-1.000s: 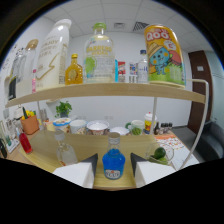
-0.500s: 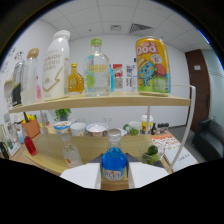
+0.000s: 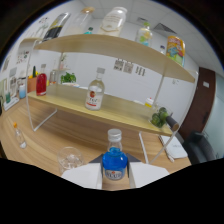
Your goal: Make me a cup of Mount Fuji.
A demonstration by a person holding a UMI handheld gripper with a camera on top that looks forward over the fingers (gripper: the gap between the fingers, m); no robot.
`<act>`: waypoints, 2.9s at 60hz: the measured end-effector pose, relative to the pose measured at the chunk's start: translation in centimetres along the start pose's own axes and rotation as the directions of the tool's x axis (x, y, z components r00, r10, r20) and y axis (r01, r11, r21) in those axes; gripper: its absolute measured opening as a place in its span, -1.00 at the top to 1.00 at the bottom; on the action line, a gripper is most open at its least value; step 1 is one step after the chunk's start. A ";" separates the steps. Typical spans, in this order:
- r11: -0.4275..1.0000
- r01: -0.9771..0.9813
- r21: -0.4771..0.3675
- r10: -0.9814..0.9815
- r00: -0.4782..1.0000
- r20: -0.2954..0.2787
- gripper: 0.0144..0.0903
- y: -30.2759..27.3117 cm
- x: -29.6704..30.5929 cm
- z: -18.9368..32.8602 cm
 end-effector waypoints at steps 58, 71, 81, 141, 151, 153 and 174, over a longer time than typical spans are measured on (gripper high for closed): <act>-0.046 0.985 -0.164 -0.992 -0.064 -0.109 0.43 -2.4 0.0 2.3; 0.581 0.807 0.104 -0.792 0.590 -0.158 0.43 -7.3 0.8 -1.4; 0.917 0.324 0.232 -0.326 0.945 -0.032 0.42 -7.6 4.7 -3.6; 0.939 -0.288 -0.188 0.297 0.955 0.024 0.27 12.7 12.4 3.9; 0.919 -0.349 -0.186 0.346 0.937 -0.047 -0.89 11.2 13.1 1.1; 0.917 -0.361 -0.168 0.356 0.933 -0.061 -0.86 10.3 13.1 0.1; 0.948 -0.304 -0.090 0.303 0.953 -0.017 -0.88 1.1 -0.7 -6.4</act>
